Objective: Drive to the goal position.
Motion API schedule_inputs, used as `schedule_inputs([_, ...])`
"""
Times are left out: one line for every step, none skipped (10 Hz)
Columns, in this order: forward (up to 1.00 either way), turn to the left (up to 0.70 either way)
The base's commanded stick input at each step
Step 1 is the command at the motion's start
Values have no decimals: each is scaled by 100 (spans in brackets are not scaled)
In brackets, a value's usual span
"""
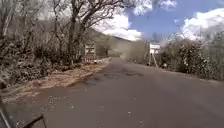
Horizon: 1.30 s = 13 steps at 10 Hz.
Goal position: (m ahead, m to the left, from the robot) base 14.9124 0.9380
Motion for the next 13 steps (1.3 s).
schedule_inputs([70,0])
schedule_inputs([70,0])
schedule_inputs([70,0])
schedule_inputs([70,0])
schedule_inputs([70,0])
schedule_inputs([70,0])
schedule_inputs([70,0])
schedule_inputs([70,0])
schedule_inputs([70,0])
schedule_inputs([70,0])
schedule_inputs([70,0])
schedule_inputs([70,0])
schedule_inputs([70,0])
